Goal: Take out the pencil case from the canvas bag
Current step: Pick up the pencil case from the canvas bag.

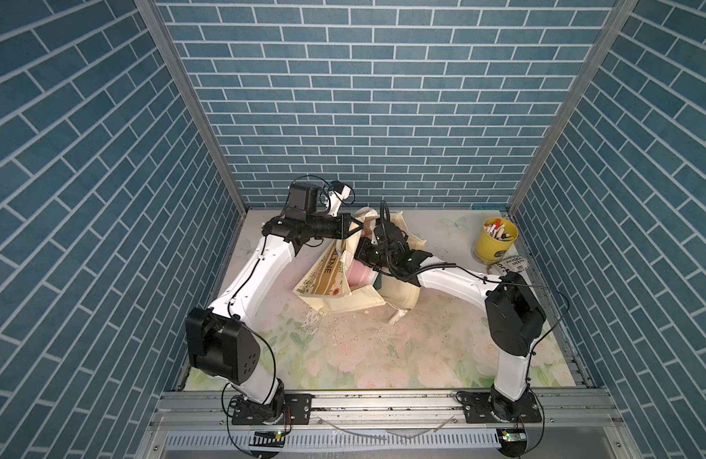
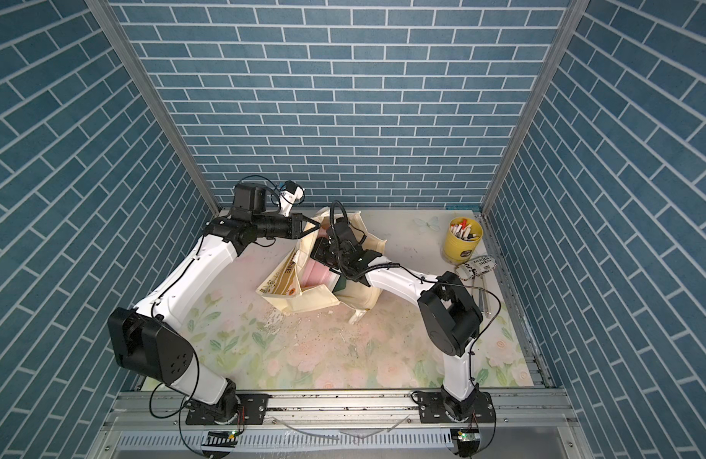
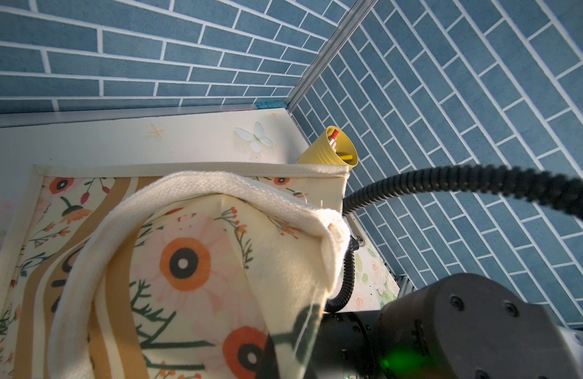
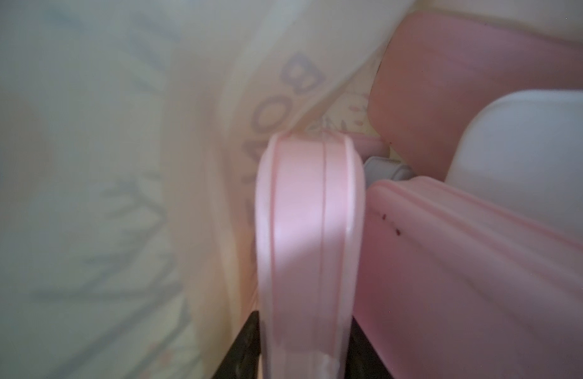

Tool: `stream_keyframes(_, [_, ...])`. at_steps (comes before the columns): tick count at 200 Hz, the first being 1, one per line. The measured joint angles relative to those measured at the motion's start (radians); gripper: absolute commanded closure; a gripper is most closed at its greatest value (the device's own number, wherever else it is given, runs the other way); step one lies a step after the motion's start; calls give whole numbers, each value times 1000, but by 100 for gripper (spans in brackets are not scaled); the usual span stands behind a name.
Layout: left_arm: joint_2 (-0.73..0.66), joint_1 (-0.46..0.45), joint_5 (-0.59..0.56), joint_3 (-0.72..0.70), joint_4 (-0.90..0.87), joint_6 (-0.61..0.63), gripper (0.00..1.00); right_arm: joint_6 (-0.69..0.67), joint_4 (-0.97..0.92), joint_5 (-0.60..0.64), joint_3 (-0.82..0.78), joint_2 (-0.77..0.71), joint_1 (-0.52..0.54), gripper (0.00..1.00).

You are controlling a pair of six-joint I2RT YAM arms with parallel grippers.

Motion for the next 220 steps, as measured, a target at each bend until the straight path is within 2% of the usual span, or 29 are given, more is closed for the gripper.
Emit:
stream_keyframes(39, [0, 0, 0, 0, 0, 0, 100, 0, -21, -2, 1, 4, 0, 58])
stream_keyframes(57, [0, 0, -1, 0, 0, 0, 100, 2, -19, -10, 2, 14, 0, 53])
stream_keyframes(71, [0, 1, -2, -1, 1, 0, 100, 8, -20, -19, 11, 20, 1, 52])
stream_keyframes(129, [0, 21, 4, -1, 10, 0, 100, 13, -40, -22, 35, 38, 0, 69])
stream_keyframes(149, [0, 24, 8, -6, 19, 0, 100, 23, -45, -22, 37, 38, 0, 79])
stream_keyframes(171, [-1, 26, 11, -12, 27, 0, 100, 24, -47, -21, 37, 38, 0, 85])
stream_keyframes(220, [-6, 37, 10, -16, 35, 0, 100, 6, -78, -2, 36, 18, 1, 86])
